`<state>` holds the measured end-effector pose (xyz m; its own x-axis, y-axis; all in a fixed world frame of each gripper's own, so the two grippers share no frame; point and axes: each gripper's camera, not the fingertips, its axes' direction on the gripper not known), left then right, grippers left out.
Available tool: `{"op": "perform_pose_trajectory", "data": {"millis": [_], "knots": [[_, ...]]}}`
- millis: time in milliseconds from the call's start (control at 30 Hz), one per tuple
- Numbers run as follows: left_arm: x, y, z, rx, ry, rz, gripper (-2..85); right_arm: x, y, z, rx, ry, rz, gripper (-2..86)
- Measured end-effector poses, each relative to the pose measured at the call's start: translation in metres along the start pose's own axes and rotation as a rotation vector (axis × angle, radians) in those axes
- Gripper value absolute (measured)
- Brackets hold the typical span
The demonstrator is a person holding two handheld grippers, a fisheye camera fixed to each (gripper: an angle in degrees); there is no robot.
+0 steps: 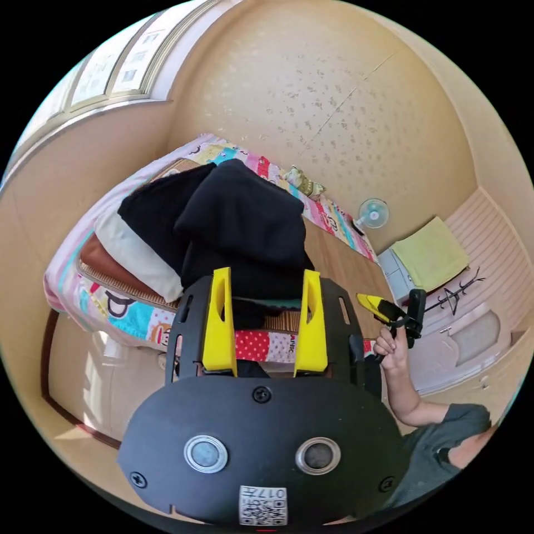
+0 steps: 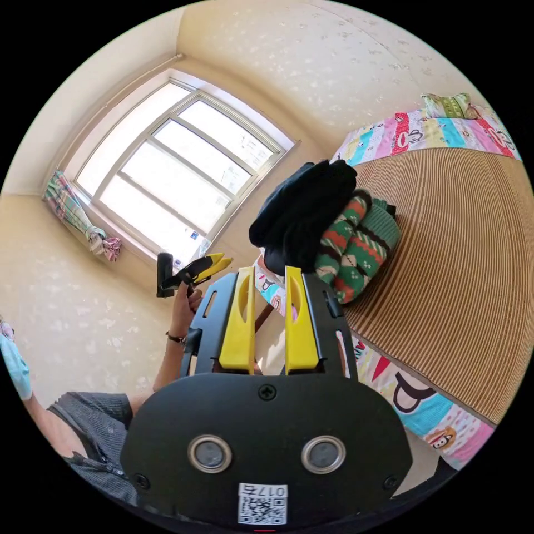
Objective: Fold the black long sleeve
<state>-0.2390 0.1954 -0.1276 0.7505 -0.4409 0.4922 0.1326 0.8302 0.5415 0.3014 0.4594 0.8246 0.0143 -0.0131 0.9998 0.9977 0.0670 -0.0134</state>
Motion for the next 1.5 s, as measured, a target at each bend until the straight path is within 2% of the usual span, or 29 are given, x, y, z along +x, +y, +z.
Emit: {"op": "perform_pose_trajectory", "data": {"millis": [33,133,233,400,567,733,867,1033,1133,1200,1300,1400,1467,1500], "knots": [[0.002,0.047,0.013,-0.008,0.013,0.027,11.2,0.005,0.013,-0.008,-0.004,0.017,-0.008,5.1],[0.016,0.154,0.049,-0.012,0.034,0.03,11.5,0.027,0.062,-0.055,-0.01,0.148,0.029,2.4],[0.041,0.236,0.08,-0.004,0.055,0.012,12.1,0.024,0.096,-0.109,0.076,0.271,0.036,1.4],[0.096,0.299,0.09,-0.005,0.052,0.068,11.6,-0.032,0.14,-0.181,0.277,0.397,-0.004,1.1],[0.151,0.291,0.046,0.051,-0.014,0.24,11.5,-0.082,0.17,-0.201,0.433,0.464,-0.081,1.2],[0.216,0.274,-0.011,0.247,0.073,0.321,11.6,-0.09,0.168,-0.173,0.442,0.49,-0.089,2.5],[0.294,0.236,-0.016,0.313,0.104,0.426,11.8,-0.075,0.155,-0.142,0.41,0.43,-0.069,5.3],[0.431,0.174,0.046,0.321,0.259,0.586,13.1,-0.058,0.157,-0.127,0.331,0.401,0.002,5.9],[0.505,0.171,0.093,0.424,0.315,0.629,10.1,-0.045,0.186,-0.145,0.399,0.455,0.124,3.9],[0.539,0.178,0.138,0.452,0.3,0.585,7.7,-0.037,0.219,-0.165,0.502,0.496,0.234,2.5],[0.578,0.196,0.233,0.384,0.329,0.52,5.9,-0.038,0.256,-0.176,0.614,0.541,0.209,1.3],[0.613,0.22,0.325,0.276,0.307,0.624,1.1,-0.036,0.266,-0.179,0.65,0.606,0.21,0.9],[0.632,0.223,0.354,0.21,0.272,0.611,-0.3,-0.026,0.259,-0.177,0.609,0.66,0.266,0.8],[0.649,0.229,0.359,0.21,0.257,0.696,-0.6,-0.018,0.251,-0.174,0.557,0.668,0.3,0.7]]}}
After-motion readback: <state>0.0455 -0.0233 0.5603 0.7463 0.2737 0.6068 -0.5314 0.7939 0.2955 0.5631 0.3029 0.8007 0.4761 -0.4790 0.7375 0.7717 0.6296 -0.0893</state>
